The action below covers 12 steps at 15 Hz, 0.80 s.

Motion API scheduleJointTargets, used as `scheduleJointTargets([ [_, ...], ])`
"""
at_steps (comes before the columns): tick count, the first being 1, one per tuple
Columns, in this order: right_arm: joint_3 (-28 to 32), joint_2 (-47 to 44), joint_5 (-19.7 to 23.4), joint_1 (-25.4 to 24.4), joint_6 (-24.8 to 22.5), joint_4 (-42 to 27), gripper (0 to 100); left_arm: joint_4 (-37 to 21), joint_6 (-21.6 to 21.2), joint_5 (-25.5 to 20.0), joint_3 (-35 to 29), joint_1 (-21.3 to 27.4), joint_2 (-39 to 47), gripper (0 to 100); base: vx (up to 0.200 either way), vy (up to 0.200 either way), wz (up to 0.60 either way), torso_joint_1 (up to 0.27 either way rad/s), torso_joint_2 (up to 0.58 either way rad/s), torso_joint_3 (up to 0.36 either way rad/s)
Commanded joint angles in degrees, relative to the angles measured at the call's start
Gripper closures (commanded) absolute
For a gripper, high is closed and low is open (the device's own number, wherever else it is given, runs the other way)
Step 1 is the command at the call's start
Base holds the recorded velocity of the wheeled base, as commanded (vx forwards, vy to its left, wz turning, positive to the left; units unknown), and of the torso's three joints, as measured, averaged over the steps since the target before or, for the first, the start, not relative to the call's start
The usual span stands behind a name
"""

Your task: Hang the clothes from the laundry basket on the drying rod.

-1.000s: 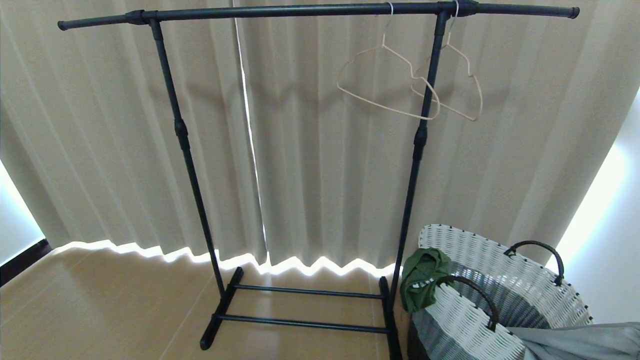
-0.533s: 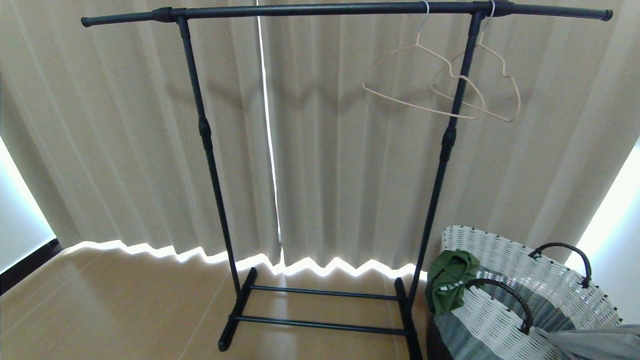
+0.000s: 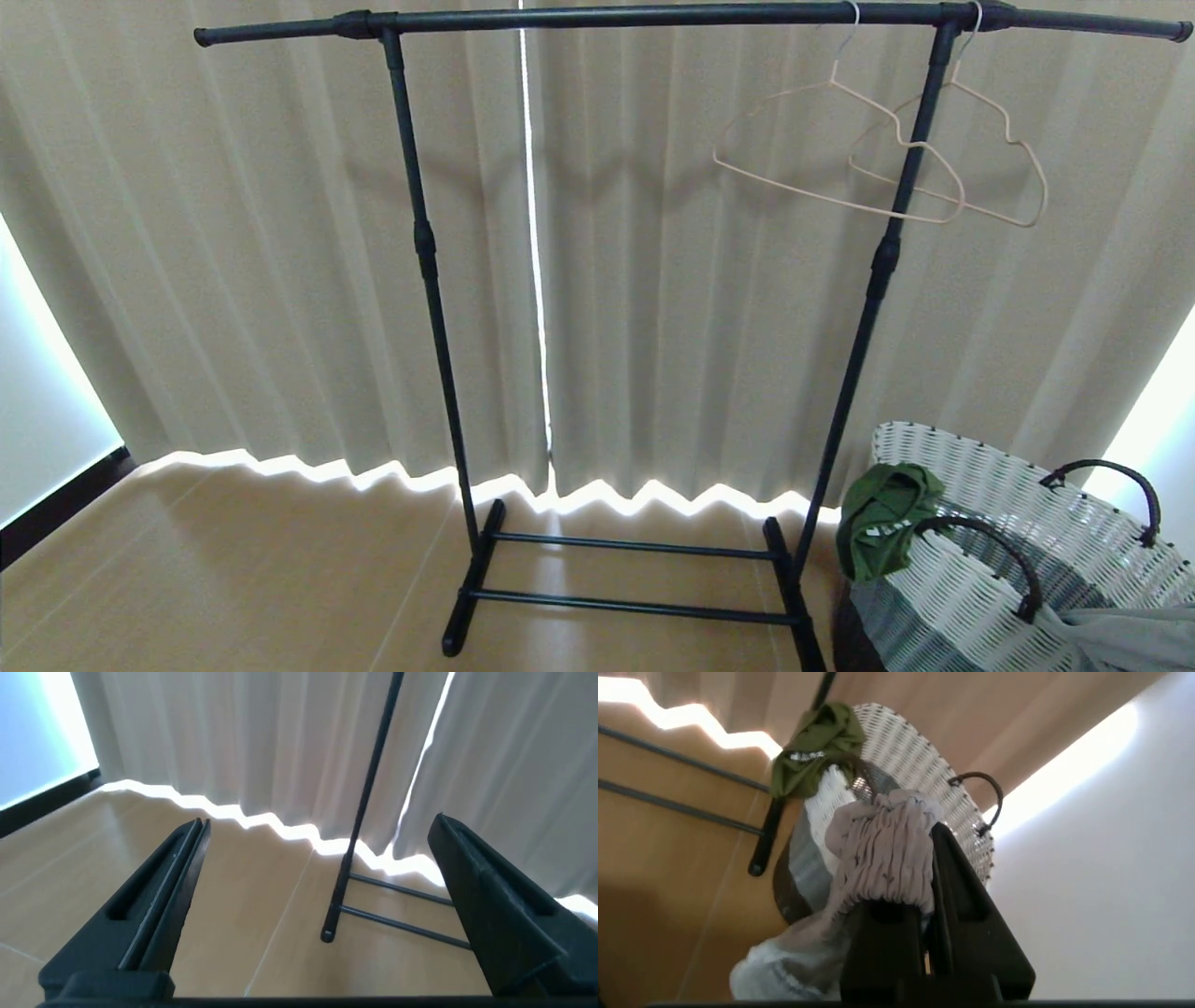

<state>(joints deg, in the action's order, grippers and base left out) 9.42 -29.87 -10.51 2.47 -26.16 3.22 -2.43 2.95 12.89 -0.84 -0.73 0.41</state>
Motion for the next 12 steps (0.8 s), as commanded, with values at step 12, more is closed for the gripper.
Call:
scheduleJointTargets([
  [12,14.0,-12.7,1.4,-13.2,6.1,0.1,100,3.7,-5.7,-16.3,-0.8,0.0,0.0,0,0.000,0.000,0.00,0.000,0.00,0.000],
])
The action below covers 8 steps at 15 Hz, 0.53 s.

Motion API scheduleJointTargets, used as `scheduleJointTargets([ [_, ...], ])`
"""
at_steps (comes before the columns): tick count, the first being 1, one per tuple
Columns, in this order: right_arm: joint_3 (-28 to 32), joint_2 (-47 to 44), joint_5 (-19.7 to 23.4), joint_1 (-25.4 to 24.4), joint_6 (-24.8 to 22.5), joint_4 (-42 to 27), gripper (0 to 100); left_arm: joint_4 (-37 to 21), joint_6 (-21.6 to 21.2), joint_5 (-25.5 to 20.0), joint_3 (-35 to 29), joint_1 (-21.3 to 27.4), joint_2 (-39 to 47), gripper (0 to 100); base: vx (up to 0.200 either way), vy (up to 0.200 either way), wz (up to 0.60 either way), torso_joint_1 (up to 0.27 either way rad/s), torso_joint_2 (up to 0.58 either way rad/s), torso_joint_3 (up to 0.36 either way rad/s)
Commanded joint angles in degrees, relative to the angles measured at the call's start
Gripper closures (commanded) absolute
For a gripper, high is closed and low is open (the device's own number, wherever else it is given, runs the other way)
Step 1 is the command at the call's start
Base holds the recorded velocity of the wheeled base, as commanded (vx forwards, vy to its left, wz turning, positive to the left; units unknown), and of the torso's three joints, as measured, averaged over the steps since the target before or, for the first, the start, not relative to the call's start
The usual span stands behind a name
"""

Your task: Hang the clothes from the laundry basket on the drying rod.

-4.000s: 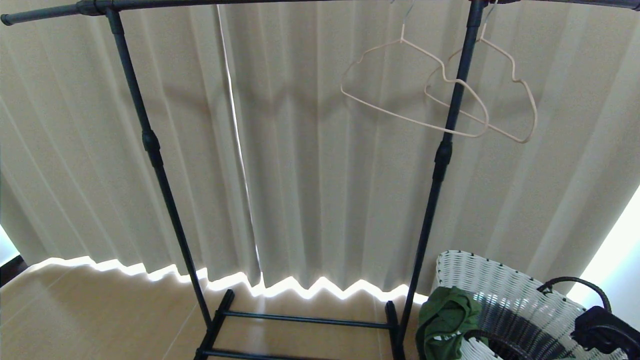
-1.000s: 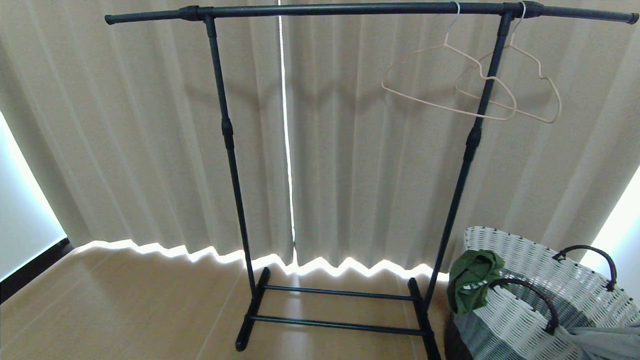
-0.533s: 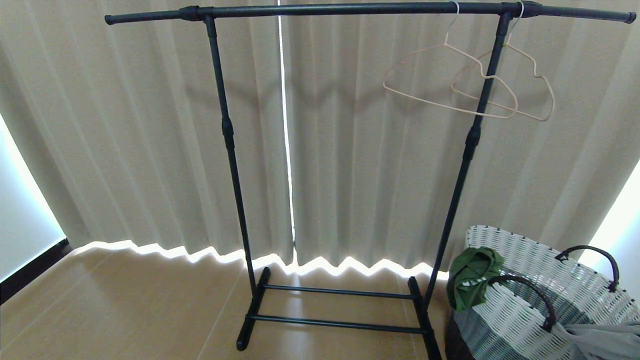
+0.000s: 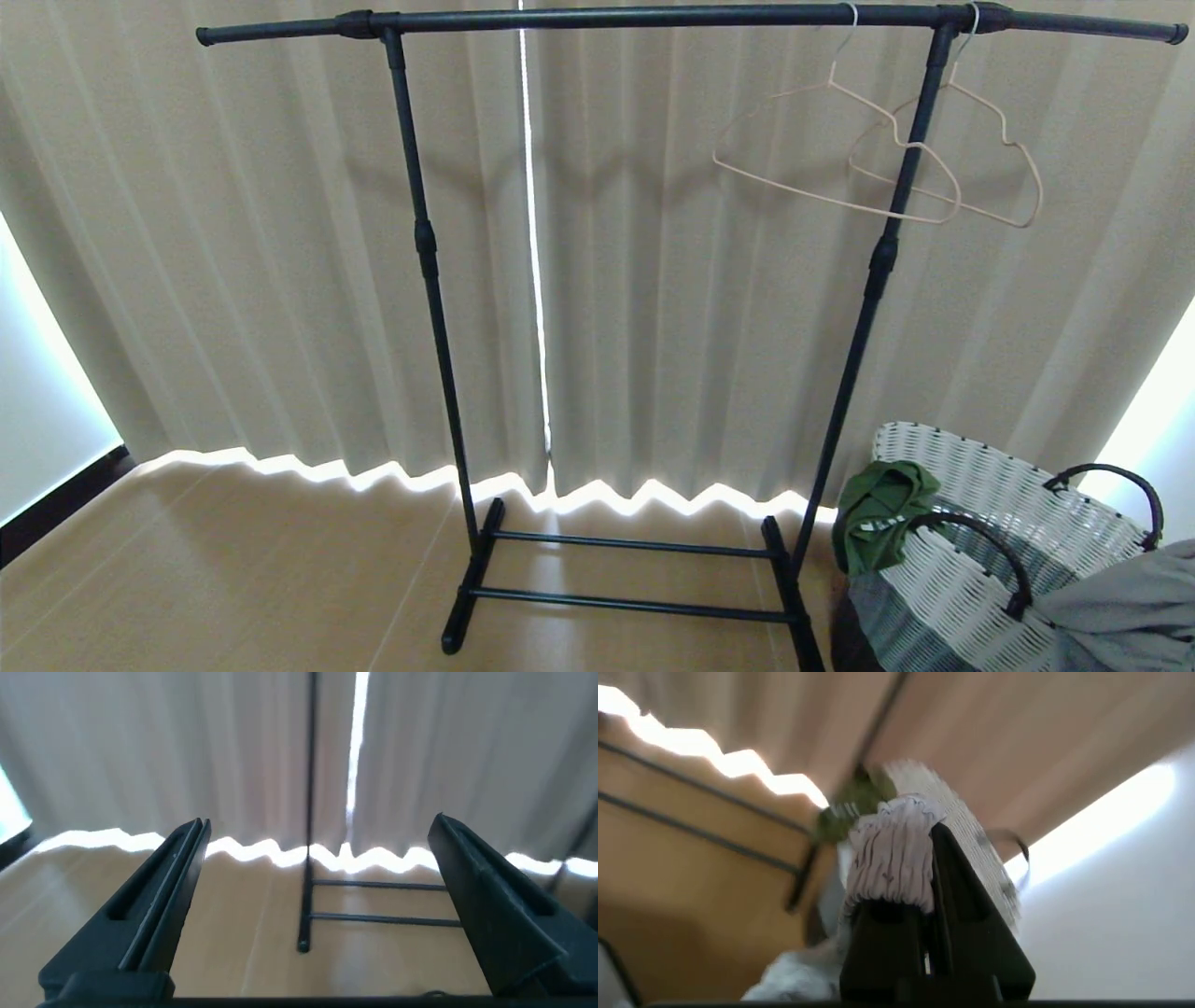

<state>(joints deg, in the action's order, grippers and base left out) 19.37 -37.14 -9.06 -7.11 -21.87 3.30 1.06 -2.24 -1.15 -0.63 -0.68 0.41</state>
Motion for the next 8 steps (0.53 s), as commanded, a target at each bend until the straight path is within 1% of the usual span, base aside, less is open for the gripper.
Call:
scheduleJointTargets([
  [1,7.0,-8.2,-0.1,-6.2,3.4,0.0,100,-0.2,-1.2,-6.2,-3.1,0.0,0.1,0,0.000,0.000,0.00,0.000,0.00,0.000],
  [2,9.9,-11.1,-0.1,-8.1,4.5,0.0,100,-0.2,-1.5,-9.0,-5.0,-0.2,0.6,0,0.000,0.000,0.00,0.000,0.00,0.000],
  [3,13.1,-13.8,-0.1,-9.5,5.1,0.0,100,-0.2,-1.8,-10.5,-8.0,-0.4,4.0,0,0.000,0.000,0.00,0.000,0.00,0.000],
  [5,18.2,-17.3,-0.1,-12.0,5.2,0.0,100,0.3,-1.9,-10.8,-13.8,-0.2,11.5,0,0.000,0.000,0.00,0.000,0.00,0.000],
  [6,19.3,-18.1,-0.1,-12.8,5.3,0.1,100,0.5,-1.9,-10.8,-15.7,0.0,14.4,0,0.000,0.000,0.00,0.000,0.00,0.000],
  [7,21.8,-20.3,0.0,-15.2,5.9,0.1,100,1.8,-1.9,-12.6,-20.1,1.5,21.7,0,0.000,0.000,0.00,0.000,0.00,0.000],
  [8,22.1,-20.8,0.0,-15.6,6.0,0.1,100,2.4,-1.9,-12.9,-20.9,2.0,23.2,0,0.000,0.000,0.00,0.000,0.00,0.000],
])
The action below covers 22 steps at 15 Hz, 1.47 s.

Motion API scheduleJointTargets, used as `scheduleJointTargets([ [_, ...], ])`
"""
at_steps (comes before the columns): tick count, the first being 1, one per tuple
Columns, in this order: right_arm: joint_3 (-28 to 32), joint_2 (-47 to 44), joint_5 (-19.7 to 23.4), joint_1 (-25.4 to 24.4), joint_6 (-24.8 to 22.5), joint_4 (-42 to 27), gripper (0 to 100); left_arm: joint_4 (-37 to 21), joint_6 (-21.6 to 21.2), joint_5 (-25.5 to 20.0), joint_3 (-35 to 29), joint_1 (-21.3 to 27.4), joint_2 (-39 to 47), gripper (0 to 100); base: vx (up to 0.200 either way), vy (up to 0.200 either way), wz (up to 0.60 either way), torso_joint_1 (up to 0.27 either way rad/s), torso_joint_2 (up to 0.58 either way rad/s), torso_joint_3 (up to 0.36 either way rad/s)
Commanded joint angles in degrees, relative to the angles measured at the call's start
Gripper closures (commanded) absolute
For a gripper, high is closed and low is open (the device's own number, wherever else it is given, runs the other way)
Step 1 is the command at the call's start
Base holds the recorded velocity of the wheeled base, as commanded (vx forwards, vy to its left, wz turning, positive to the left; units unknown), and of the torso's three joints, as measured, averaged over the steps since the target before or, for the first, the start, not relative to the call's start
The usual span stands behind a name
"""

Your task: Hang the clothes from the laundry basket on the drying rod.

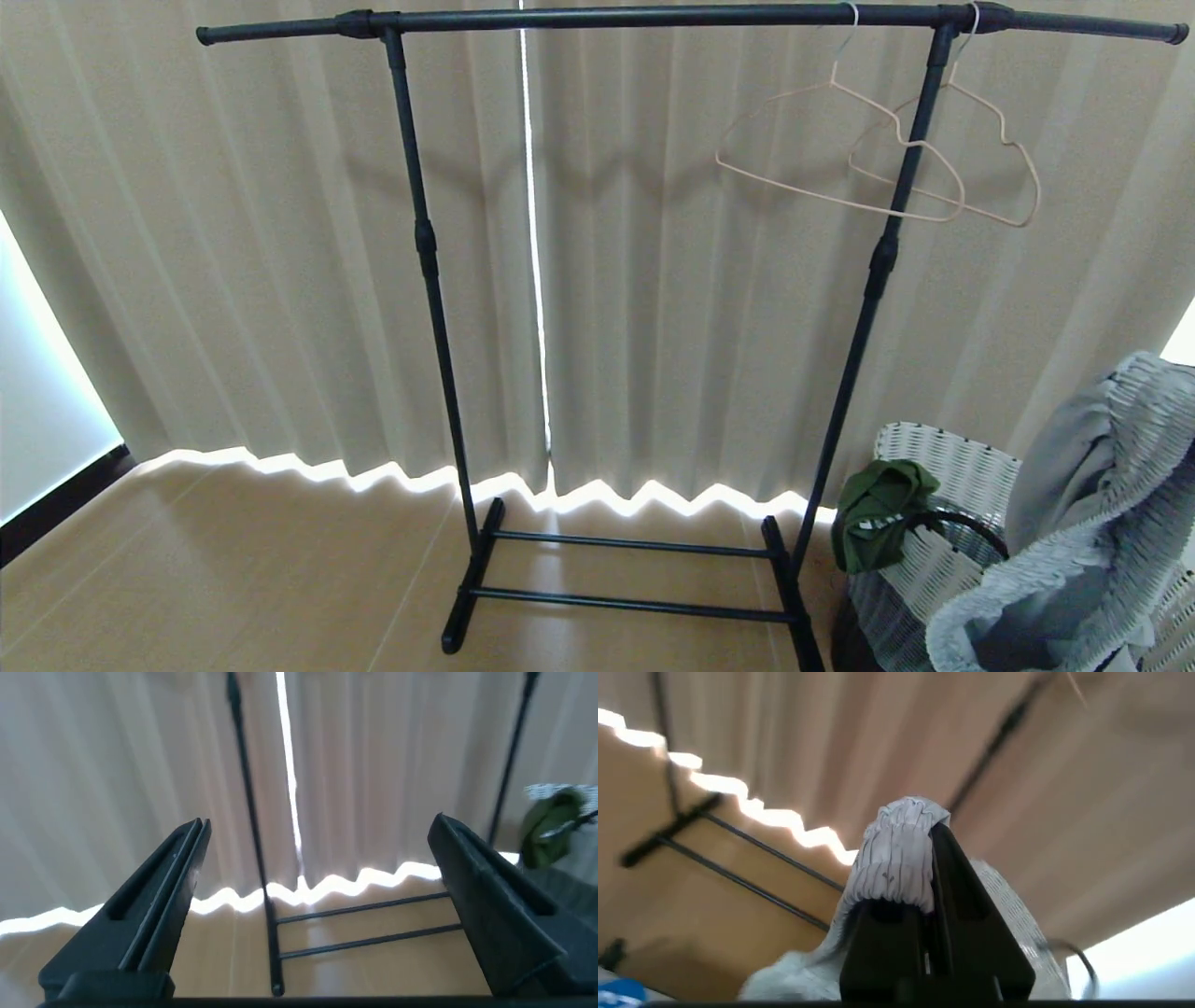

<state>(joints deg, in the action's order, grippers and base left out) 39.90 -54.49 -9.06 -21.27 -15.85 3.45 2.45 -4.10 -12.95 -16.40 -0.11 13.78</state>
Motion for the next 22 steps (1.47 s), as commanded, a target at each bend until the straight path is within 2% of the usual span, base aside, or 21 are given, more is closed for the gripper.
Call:
scheduleJointTargets([
  [1,3.5,-6.2,0.0,-3.0,1.0,0.0,100,3.9,0.1,-1.9,-7.5,4.0,17.0,0,0.000,0.000,0.00,0.000,0.00,0.000],
  [2,5.5,-9.1,0.0,-4.0,1.4,0.1,100,7.8,0.1,-1.8,-9.0,7.0,24.2,0,0.000,0.000,0.00,0.000,0.00,0.000],
  [5,9.1,-12.2,0.0,-7.2,1.5,0.5,100,16.2,0.2,-1.6,-11.8,12.4,38.7,0,0.000,0.000,0.00,0.000,0.00,0.000],
  [7,11.0,-13.2,-0.1,-9.4,1.4,0.1,100,18.5,0.3,-1.0,-13.3,18.0,45.7,0,0.000,0.000,0.00,0.000,0.00,0.000],
  [9,13.2,-15.1,0.0,-11.2,1.4,0.6,100,21.0,0.3,3.6,-14.0,25.5,52.7,0,0.000,0.000,0.00,0.000,0.00,0.000],
  [10,13.4,-15.6,0.0,-11.7,1.4,0.8,100,22.8,0.4,5.5,-13.9,27.5,54.6,0,0.000,0.000,0.00,0.000,0.00,0.000],
  [11,13.6,-15.6,0.0,-12.0,1.4,0.9,100,27.7,1.3,8.7,-13.1,31.8,59.0,0,0.000,0.000,0.00,0.000,0.00,0.000],
  [12,13.5,-15.3,0.1,-12.2,1.4,0.9,100,30.0,2.2,10.0,-12.4,34.3,61.6,0,0.000,0.000,0.00,0.000,0.00,0.000],
  [14,13.6,-14.7,0.1,-14.1,1.4,0.9,100,31.5,3.3,10.5,-12.4,37.1,64.8,0,0.000,0.000,0.00,0.000,0.00,0.000],
  [15,13.4,-14.0,0.2,-14.8,1.5,0.9,100,33.4,4.4,10.7,-12.7,40.6,68.4,0,0.000,0.000,0.00,0.000,0.00,0.000],
  [16,13.4,-13.9,0.4,-14.8,1.5,0.9,100,34.6,5.2,10.7,-12.7,41.9,69.5,0,0.000,0.000,0.00,0.000,0.00,0.000],
  [17,13.4,-13.7,1.1,-15.2,1.6,0.9,100,37.7,7.8,11.0,-12.9,45.6,72.2,0,0.000,0.000,0.00,0.000,0.00,0.000],
  [19,13.4,-13.5,1.4,-15.6,1.6,2.6,100,44.0,13.1,14.4,-13.6,52.8,78.2,0,0.000,0.000,0.00,0.000,0.00,0.000],
  [22,13.4,-13.5,3.0,-17.0,1.6,4.8,100,49.7,14.0,14.7,-14.1,56.8,83.4,0,0.000,0.000,0.00,0.000,0.00,0.000],
])
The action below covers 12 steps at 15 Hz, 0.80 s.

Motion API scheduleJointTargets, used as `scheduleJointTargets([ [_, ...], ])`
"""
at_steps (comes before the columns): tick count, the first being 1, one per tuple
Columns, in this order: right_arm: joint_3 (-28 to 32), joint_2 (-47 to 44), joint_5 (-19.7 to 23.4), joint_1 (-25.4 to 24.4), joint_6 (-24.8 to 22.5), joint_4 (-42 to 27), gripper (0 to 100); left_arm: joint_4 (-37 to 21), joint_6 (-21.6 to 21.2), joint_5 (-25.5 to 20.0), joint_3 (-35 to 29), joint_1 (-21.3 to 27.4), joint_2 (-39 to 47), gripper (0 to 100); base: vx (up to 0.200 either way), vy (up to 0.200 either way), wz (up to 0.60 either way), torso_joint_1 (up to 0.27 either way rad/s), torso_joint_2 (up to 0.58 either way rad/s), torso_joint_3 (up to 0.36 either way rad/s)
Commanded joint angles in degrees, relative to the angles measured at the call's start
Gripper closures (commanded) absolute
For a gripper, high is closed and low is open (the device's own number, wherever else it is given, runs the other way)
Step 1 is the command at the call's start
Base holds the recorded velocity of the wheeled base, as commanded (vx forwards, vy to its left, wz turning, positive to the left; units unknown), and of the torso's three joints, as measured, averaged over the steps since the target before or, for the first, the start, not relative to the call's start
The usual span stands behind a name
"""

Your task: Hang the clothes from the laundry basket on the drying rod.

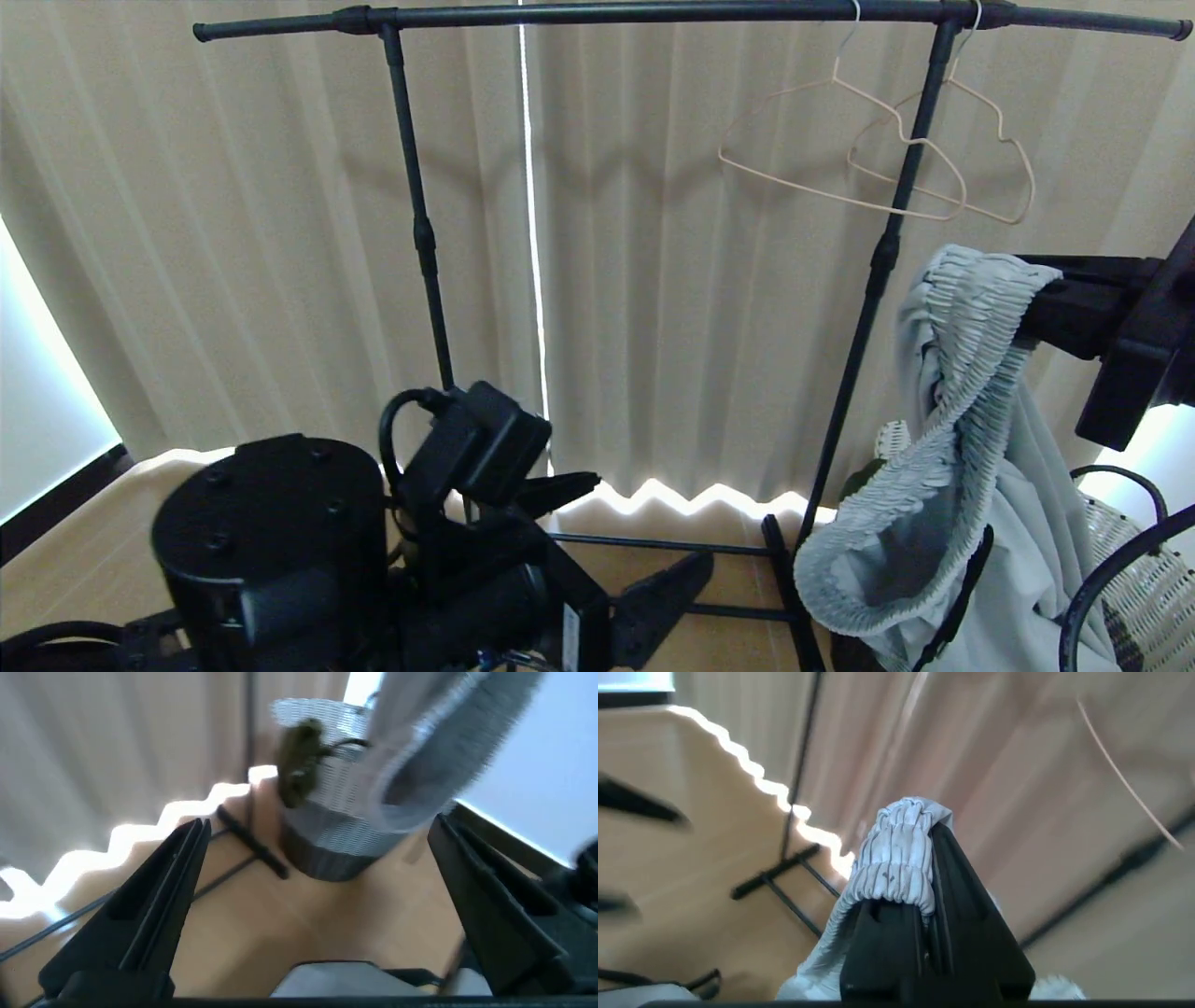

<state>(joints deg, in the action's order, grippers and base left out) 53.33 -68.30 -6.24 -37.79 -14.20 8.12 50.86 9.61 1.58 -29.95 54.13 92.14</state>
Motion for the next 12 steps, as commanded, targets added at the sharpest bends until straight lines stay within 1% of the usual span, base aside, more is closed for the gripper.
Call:
scheduleJointTargets([
  [1,0.0,0.4,1.6,-0.4,0.0,0.7,100,2.2,0.3,0.3,-2.1,3.5,7.4,0,0.000,0.000,0.00,0.000,0.00,0.000],
  [2,-0.1,0.5,2.2,-0.5,0.0,1.1,100,2.4,0.3,0.3,-3.0,3.8,8.2,0,0.000,0.000,0.00,0.000,0.00,0.000],
  [3,-0.2,0.7,4.0,-0.5,0.0,2.5,100,2.7,0.4,0.3,-6.0,4.2,11.6,0,0.000,0.000,0.00,0.000,0.00,0.000],
  [4,-0.2,0.8,4.5,-0.7,0.1,2.7,100,3.1,0.5,0.4,-8.0,4.3,13.7,0,0.000,0.000,0.00,0.000,0.00,0.000],
  [5,-0.2,0.9,5.5,-1.9,0.2,2.9,100,3.8,0.5,0.4,-9.5,4.4,15.6,0,0.000,0.000,0.00,0.000,0.00,0.000],
  [7,-0.2,0.9,7.4,-2.6,3.6,4.2,100,4.7,0.5,0.5,-11.4,4.3,18.5,0,0.000,0.000,0.00,0.000,0.00,0.000],
  [8,-0.2,1.2,8.4,-3.3,4.1,5.4,100,5.0,0.5,0.6,-12.4,4.2,19.7,0,0.000,0.000,0.00,0.000,0.00,0.000],
  [10,-0.2,1.7,8.9,-3.4,4.1,5.9,100,5.0,0.6,1.1,-13.4,3.8,20.9,0,0.000,0.000,0.00,0.000,0.00,0.000],
  [12,-0.3,2.6,9.9,-3.4,4.2,5.9,100,5.0,0.7,1.8,-14.2,2.2,22.2,0,0.000,0.000,0.00,0.000,0.00,0.000],
])
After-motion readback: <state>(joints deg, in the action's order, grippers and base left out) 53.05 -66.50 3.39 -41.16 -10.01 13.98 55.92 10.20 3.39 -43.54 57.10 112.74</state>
